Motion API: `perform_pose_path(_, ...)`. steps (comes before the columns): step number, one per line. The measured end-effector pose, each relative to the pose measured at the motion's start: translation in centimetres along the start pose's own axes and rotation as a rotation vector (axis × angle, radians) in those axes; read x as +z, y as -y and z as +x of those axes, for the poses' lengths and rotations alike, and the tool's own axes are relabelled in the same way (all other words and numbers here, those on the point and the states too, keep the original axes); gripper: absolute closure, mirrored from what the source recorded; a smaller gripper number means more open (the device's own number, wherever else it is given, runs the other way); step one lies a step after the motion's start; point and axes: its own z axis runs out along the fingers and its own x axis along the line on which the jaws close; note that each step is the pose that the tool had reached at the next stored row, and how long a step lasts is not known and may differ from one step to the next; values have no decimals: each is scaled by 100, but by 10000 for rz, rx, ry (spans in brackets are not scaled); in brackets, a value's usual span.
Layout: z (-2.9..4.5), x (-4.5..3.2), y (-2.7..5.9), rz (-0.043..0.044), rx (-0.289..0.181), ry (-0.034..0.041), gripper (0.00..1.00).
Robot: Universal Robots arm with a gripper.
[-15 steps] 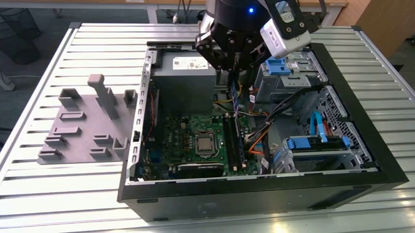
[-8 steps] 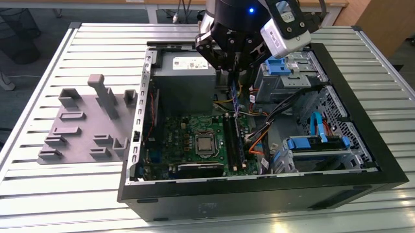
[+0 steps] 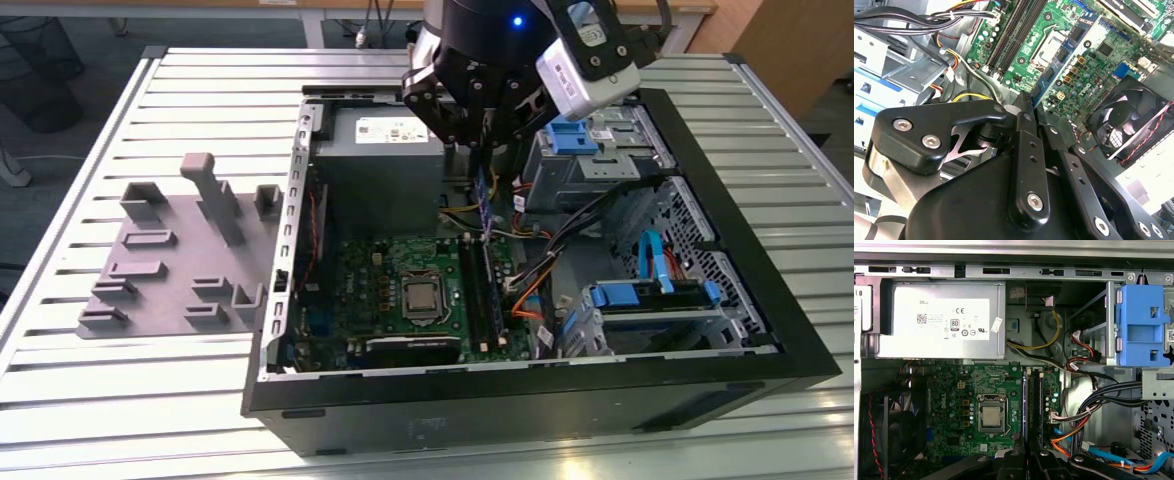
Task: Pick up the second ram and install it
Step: 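Insert the second ram into the second slot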
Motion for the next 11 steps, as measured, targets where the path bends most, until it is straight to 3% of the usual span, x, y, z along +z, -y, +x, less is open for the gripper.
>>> perform_pose_path(11, 0, 0, 0, -3, -157, -2, 86)
